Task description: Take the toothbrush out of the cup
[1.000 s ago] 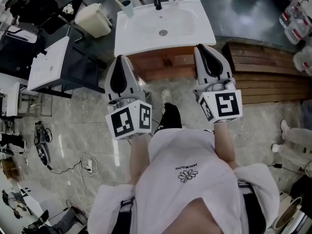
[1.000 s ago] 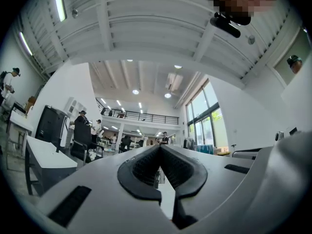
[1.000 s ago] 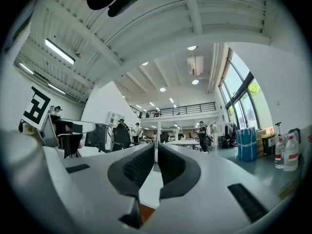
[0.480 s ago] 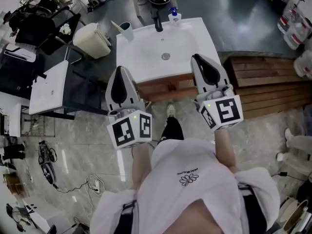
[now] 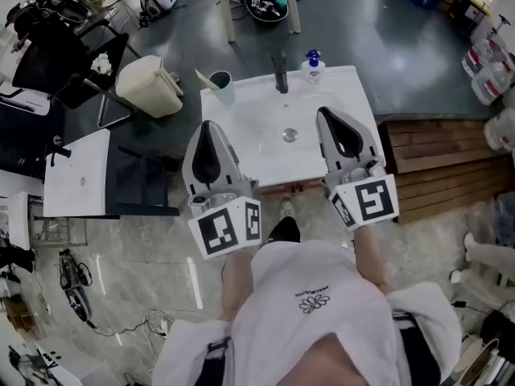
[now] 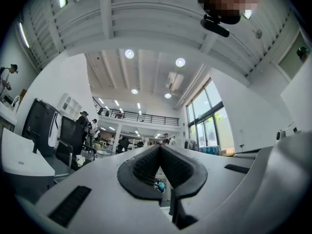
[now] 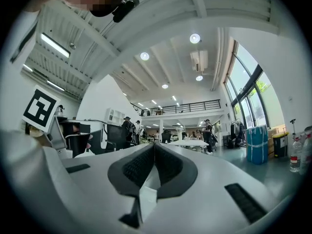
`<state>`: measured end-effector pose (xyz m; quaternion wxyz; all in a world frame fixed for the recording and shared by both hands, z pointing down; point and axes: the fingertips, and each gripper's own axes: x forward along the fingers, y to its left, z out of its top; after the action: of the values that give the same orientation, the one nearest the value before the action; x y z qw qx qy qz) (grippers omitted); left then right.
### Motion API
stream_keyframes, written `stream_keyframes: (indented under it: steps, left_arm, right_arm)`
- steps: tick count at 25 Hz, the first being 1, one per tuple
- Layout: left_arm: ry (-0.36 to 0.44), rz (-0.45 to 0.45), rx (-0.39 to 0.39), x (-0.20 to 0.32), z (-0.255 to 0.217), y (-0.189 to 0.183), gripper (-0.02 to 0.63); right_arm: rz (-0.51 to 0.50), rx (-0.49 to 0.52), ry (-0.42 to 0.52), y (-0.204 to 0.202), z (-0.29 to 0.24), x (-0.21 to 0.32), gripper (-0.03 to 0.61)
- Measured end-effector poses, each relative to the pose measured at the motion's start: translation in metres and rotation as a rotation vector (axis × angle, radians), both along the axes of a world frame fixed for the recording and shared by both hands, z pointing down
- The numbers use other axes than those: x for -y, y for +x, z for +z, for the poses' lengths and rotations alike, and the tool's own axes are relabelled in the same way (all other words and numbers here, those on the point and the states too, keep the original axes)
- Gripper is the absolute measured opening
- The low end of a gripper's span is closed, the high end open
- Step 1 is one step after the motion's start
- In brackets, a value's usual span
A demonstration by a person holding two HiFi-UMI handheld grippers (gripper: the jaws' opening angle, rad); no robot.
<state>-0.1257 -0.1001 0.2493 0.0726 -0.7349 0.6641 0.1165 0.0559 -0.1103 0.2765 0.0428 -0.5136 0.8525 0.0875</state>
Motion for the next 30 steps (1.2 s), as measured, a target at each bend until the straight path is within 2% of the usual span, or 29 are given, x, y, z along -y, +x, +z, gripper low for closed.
stream_keyframes:
  steps: [6, 12, 17, 23, 30]
  left_arm:
    - [-0.005, -0.008, -0.009, 0.072, 0.002, -0.031, 0.015]
    - [-0.033, -0.005, -0.012, 0.122, 0.008, -0.045, 0.015]
    - [-0.073, -0.007, -0.023, 0.147, 0.020, -0.042, 0.015]
    - [-0.084, -0.052, 0.021, 0.166, 0.026, -0.037, 0.015]
    - [-0.087, -0.111, -0.015, 0.173, 0.024, -0.045, 0.015]
  right_arm:
    - [0.023, 0.000, -0.012, -0.027, -0.001, 0.072, 0.012]
    - [0.047, 0.017, -0.021, -0.033, -0.003, 0.121, 0.011]
    - [0.065, 0.014, -0.045, -0.028, 0.001, 0.147, 0.011]
    - [0.028, -0.007, -0.041, -0.028, 0.002, 0.168, 0.011]
    - [-0.013, -0.001, -0.064, -0.028, 0.003, 0.184, 0.011]
